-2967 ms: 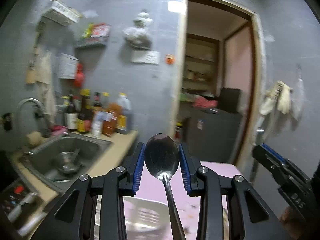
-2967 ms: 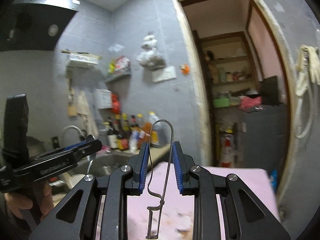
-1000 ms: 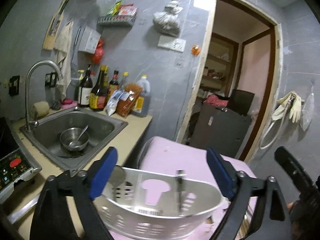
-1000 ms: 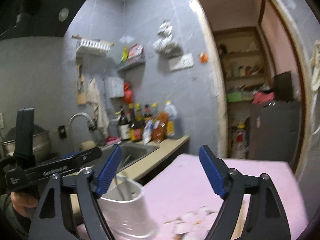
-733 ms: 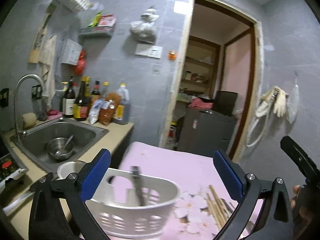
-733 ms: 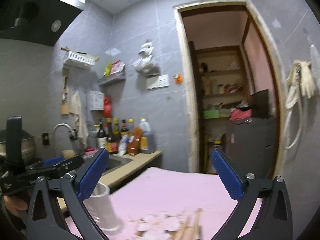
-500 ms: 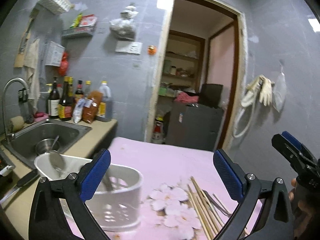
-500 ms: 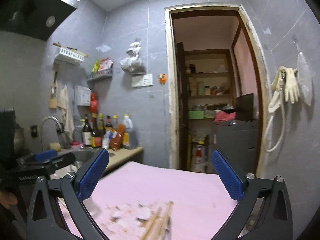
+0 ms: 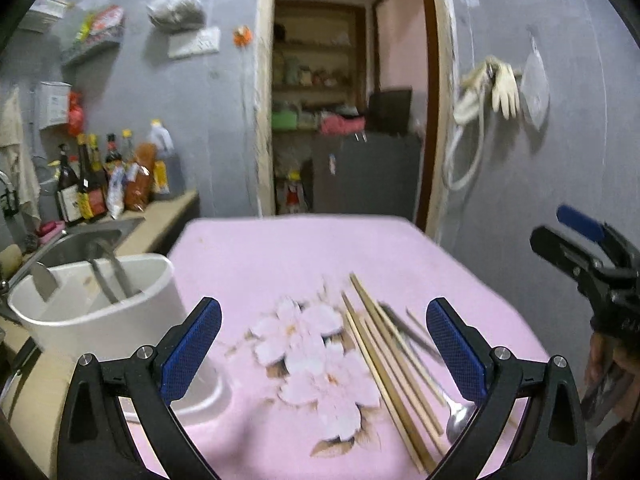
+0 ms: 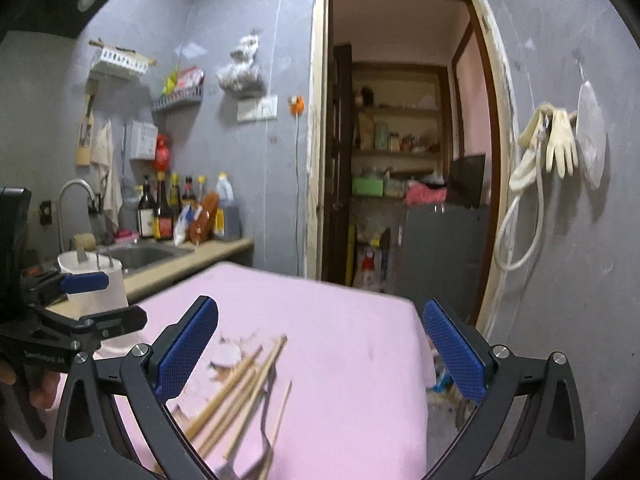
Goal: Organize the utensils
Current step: 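Return both grippers to the utensils and close the left gripper on a chopstick, then lift the single chopstick with the left gripper and carry it over the caddy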
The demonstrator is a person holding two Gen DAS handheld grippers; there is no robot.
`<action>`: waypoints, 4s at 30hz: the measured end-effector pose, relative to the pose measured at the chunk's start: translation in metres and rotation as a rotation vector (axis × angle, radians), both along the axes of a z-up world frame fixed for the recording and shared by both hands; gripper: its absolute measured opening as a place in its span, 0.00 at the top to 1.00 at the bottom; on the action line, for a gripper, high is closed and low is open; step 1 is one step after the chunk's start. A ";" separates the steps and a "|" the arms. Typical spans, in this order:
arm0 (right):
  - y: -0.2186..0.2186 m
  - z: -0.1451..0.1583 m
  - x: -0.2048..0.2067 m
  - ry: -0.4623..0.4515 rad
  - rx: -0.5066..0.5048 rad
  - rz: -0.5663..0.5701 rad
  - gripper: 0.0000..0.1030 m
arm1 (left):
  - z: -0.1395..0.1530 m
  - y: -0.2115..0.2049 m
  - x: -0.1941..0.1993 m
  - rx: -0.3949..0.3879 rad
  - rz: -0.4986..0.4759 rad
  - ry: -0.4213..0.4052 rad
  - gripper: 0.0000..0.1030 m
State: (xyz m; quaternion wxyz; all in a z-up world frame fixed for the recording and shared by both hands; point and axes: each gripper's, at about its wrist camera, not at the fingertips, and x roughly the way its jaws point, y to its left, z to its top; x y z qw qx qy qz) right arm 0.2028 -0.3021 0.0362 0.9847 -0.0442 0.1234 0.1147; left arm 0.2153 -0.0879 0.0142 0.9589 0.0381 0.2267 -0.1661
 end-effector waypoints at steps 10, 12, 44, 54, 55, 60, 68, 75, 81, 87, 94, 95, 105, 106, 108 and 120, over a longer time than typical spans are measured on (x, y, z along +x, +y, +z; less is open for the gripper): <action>-0.007 -0.032 0.037 0.282 -0.014 0.065 0.35 | -0.042 -0.018 0.028 0.074 -0.059 0.219 0.19; -0.005 -0.038 0.043 0.324 -0.046 0.067 0.48 | -0.048 -0.021 0.036 0.069 -0.073 0.280 0.30; 0.031 -0.085 0.110 0.703 -0.198 0.175 0.74 | -0.080 -0.047 0.097 0.134 -0.127 0.550 0.84; 0.036 -0.087 0.119 0.745 -0.134 0.116 0.81 | -0.077 -0.047 0.105 0.120 -0.087 0.610 0.95; 0.036 -0.086 0.120 0.757 -0.122 0.113 0.87 | -0.077 -0.048 0.108 0.104 -0.082 0.618 0.95; 0.026 -0.082 0.122 0.801 -0.005 0.072 0.97 | -0.074 -0.030 0.099 0.014 -0.086 0.643 0.98; 0.006 -0.067 0.083 0.666 0.157 0.080 0.98 | -0.053 -0.007 0.056 -0.084 -0.103 0.483 0.98; 0.018 -0.033 0.023 0.356 0.146 0.129 0.98 | -0.018 -0.004 0.023 -0.167 -0.088 0.231 0.98; 0.042 0.001 -0.021 0.074 0.126 0.150 0.98 | 0.010 0.009 -0.007 -0.238 -0.048 0.042 0.98; 0.069 0.033 -0.032 -0.126 0.165 0.200 0.98 | 0.051 0.035 -0.024 -0.275 -0.004 -0.147 0.98; 0.102 0.065 -0.027 -0.241 0.212 0.266 0.98 | 0.099 0.089 -0.025 -0.297 0.057 -0.261 0.98; 0.107 0.068 -0.025 -0.248 0.220 0.276 0.98 | 0.105 0.096 -0.025 -0.299 0.065 -0.273 0.98; 0.163 0.096 0.009 -0.312 0.338 0.367 0.98 | 0.127 0.200 0.001 -0.348 0.250 -0.313 0.98; 0.169 0.098 0.012 -0.323 0.344 0.374 0.98 | 0.123 0.207 0.005 -0.350 0.270 -0.314 0.98; 0.179 0.096 0.021 -0.331 0.387 0.396 0.98 | 0.118 0.224 0.014 -0.361 0.312 -0.315 0.98; 0.214 0.062 0.043 -0.391 0.418 0.317 0.98 | 0.083 0.269 0.046 -0.403 0.415 -0.345 0.98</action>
